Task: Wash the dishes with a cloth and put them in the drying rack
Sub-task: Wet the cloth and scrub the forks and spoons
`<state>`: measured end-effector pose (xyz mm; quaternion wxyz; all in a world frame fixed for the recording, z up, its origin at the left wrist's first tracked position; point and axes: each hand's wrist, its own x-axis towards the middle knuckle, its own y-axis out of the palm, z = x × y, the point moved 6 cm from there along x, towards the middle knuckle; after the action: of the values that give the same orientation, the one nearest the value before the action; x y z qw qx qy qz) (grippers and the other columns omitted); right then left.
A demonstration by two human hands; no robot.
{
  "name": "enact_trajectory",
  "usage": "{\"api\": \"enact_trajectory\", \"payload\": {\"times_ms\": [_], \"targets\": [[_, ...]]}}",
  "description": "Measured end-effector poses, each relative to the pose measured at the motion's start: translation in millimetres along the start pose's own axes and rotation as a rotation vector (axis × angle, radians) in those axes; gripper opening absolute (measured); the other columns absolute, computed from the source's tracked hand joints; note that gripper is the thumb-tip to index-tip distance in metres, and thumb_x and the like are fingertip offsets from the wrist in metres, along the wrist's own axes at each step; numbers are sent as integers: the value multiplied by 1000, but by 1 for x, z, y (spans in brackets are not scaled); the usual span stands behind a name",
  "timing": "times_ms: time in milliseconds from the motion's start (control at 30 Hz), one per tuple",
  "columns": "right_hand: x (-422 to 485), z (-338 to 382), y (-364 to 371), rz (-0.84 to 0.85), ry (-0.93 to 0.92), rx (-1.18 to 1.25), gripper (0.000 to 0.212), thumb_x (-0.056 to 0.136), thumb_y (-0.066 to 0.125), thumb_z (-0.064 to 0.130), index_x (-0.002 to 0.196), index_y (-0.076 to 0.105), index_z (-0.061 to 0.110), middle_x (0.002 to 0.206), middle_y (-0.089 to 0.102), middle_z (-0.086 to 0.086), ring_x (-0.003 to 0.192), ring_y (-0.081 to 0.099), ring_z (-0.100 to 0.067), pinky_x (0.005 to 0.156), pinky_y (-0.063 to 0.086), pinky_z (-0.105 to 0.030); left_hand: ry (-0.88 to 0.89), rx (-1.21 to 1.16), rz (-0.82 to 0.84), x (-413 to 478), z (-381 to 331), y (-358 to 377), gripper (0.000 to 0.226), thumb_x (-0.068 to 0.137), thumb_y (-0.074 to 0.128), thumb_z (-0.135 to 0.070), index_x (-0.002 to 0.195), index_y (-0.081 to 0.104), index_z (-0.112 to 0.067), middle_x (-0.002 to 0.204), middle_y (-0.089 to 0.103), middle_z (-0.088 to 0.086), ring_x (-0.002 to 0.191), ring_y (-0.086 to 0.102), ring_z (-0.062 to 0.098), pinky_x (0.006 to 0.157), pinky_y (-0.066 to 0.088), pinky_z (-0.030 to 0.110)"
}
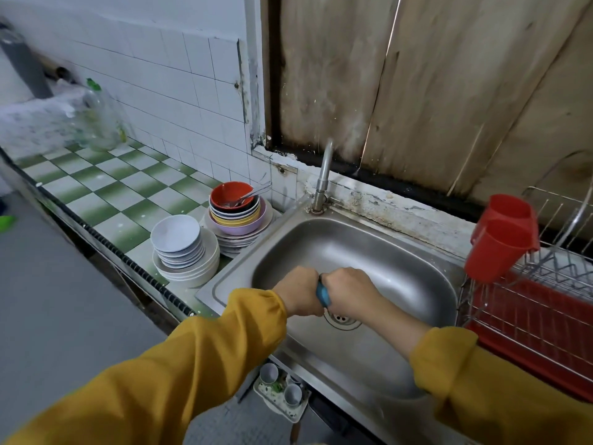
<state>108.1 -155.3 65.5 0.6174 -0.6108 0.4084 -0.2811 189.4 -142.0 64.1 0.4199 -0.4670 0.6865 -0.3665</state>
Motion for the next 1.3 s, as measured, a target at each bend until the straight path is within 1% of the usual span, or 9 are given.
{"api": "enact_trajectory", "payload": {"times_ms": [100, 200, 367, 500, 733, 867, 1067, 1200, 1300], "targets": [[4, -2, 0, 26, 10, 20, 21, 85, 59, 17, 105, 61, 12, 101, 65, -11, 95, 62, -31, 67, 37, -31, -18, 25, 1, 7, 2, 5, 23, 86, 67, -15, 109, 67, -9, 95, 65, 9, 85, 61, 23, 80, 52, 30], [10, -8, 1, 18, 40, 123, 8, 80, 60, 12, 86, 56, 17, 80, 54, -5, 80, 56, -26, 62, 35, -29, -44, 45, -17, 13, 3, 4, 22, 86, 65, -14, 108, 68, -11, 87, 59, 5, 85, 63, 25, 83, 56, 34], [17, -13, 7, 26, 51, 255, 25, 73, 59, 8, 62, 39, 20, 67, 44, 3, 69, 52, -24, 48, 29, -24, -15, 145, -62, 16, 6, 2, 22, 88, 63, -18, 109, 65, -15, 96, 65, 5, 90, 65, 24, 84, 55, 34], [21, -16, 13, 102, 73, 350, 23, 69, 58, 3, 59, 40, 14, 63, 45, -2, 56, 47, -19, 45, 29, -24, 90, 284, -87, 17, 4, 1, 23, 89, 58, -21, 112, 64, -17, 102, 68, 6, 91, 64, 25, 82, 53, 33], [26, -23, 9, 490, 52, 467, 24, 71, 68, 4, 58, 50, 10, 44, 46, 1, 32, 40, -11, 38, 31, -19, 191, 368, -95, 21, -5, 3, 25, 90, 56, -24, 113, 62, -16, 102, 68, 6, 89, 65, 28, 79, 49, 34], [29, -24, 15, 426, 78, 582, 20, 74, 75, 13, 70, 56, 11, 58, 55, -2, 42, 48, -13, 41, 36, -21, 192, 342, -141, 25, 0, -6, 26, 91, 57, -24, 114, 60, -14, 102, 67, 5, 90, 64, 26, 73, 46, 30], [25, -24, 16, -47, 98, 572, 41, 78, 71, 33, 112, 53, 20, 108, 57, 2, 99, 55, -17, 80, 47, -32, 80, -366, -53, 25, 38, -13, 51, 73, 82, -15, 112, 50, -5, 106, 62, 8, 97, 62, 21, 80, 52, 25], [12, -24, 12, -274, 122, 758, 63, 78, 75, 22, 133, 46, 19, 125, 48, 2, 116, 46, -15, 94, 43, -29, -10, -1006, 80, 8, 46, -10, 59, 75, 82, -14, 125, 51, -10, 116, 64, 8, 103, 65, 17, 81, 56, 24], [2, -21, 5, -399, 93, 849, 76, 72, 82, 18, 138, 45, 19, 128, 44, 4, 117, 39, -6, 100, 38, -24, -35, -1237, -14, -1, 47, -7, 52, 77, 79, -15, 124, 57, -5, 111, 70, 10, 99, 69, 19, 79, 56, 25]]}}
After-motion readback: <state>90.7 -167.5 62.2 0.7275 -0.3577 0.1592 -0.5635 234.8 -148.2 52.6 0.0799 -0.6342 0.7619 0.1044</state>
